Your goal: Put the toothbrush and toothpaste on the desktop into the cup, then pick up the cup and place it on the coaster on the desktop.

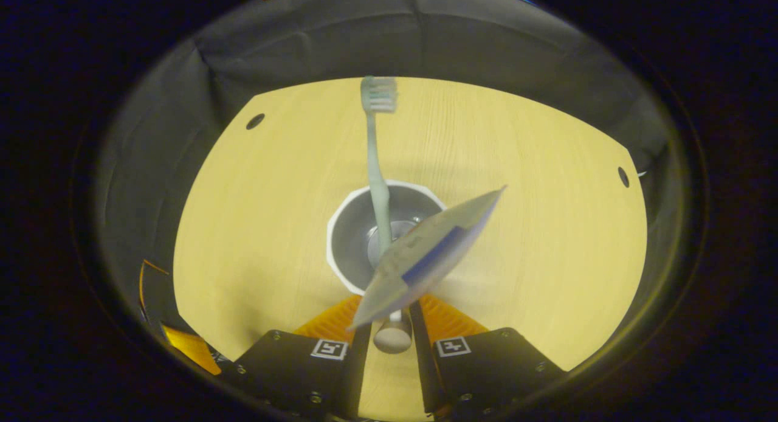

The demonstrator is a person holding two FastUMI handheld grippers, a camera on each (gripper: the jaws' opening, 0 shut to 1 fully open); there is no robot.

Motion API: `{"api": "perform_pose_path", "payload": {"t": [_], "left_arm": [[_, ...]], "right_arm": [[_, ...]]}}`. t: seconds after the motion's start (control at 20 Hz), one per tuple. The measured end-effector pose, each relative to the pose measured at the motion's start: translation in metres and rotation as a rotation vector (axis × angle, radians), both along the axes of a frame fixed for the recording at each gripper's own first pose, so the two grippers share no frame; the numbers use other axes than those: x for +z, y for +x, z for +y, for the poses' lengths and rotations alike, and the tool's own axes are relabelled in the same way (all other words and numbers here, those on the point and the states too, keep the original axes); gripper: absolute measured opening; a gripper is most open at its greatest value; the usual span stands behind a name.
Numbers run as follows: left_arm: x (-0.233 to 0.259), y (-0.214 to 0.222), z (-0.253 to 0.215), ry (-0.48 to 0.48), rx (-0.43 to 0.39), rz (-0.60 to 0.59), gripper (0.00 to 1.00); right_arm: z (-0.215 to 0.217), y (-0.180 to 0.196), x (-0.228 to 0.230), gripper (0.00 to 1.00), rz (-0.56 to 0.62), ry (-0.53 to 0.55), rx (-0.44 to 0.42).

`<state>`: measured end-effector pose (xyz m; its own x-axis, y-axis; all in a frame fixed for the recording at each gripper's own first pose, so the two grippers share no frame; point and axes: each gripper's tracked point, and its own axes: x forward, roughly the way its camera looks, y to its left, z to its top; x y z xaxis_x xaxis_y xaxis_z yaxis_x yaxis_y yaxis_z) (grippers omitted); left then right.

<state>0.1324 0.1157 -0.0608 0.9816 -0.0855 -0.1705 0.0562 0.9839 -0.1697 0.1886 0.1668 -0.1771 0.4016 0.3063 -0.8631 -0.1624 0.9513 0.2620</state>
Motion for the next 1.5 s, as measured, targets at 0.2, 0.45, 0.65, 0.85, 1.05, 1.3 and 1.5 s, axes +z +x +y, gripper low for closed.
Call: {"api": "perform_pose_path", "payload": {"t": [0.2,0.45,0.65,0.85,1.05,1.3,1.5], "left_arm": [[0.006,0.003,-0.009,-0.002,0.027,-0.002,0.95],[0.033,0.004,-0.048,0.015,0.013,-0.047,0.94],[0.061,-0.001,-0.087,-0.010,-0.013,-0.080,0.95],[0.084,-0.013,-0.114,-0.018,-0.004,-0.100,0.94],[0.106,-0.035,-0.136,-0.031,0.012,-0.120,0.95],[0.116,-0.069,-0.158,-0.052,0.046,-0.119,0.96],[0.127,-0.092,-0.164,-0.061,0.075,-0.138,0.95]], "right_arm": [[-0.014,-0.013,0.037,0.38,-0.104,0.072,-0.008],[-0.066,-0.037,0.090,0.38,-0.323,0.133,-0.097],[-0.132,-0.067,0.134,0.38,-0.528,0.083,-0.178],[-0.183,-0.099,0.168,0.34,-0.741,0.053,-0.238],[-0.219,-0.121,0.184,0.35,-0.900,-0.024,-0.264],[-0.223,-0.133,0.187,0.38,-0.998,-0.036,-0.255],[-0.226,-0.175,0.179,0.37,-1.058,-0.022,-0.243]]}}
